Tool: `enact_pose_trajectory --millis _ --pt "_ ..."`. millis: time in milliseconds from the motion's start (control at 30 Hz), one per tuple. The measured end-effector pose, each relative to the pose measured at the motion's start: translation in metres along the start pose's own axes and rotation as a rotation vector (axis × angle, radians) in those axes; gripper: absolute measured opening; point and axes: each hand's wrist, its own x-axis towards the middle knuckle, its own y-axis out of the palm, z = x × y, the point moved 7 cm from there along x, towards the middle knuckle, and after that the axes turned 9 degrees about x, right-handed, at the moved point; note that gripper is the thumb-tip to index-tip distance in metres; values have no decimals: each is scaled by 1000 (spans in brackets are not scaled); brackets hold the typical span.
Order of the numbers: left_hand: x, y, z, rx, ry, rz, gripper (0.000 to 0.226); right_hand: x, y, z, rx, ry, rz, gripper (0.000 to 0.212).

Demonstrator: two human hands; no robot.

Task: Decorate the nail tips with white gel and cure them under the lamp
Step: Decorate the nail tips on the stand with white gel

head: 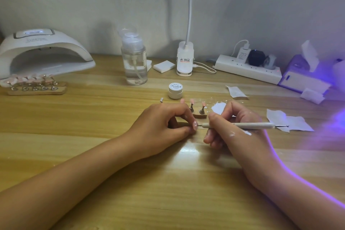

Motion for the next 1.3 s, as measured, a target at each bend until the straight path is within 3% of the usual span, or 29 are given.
enact_pose_trajectory --millis 1033,1200,1300 --pt "0 0 0 -9 -1 1 14 -1 0 3 -31 14 -20 33" --pt "-1 0 0 -8 11 1 12 -1 2 2 -50 30 -6 22" --pt "-1 0 -1 -12 16 1 13 0 0 2 -29 16 -18 33"
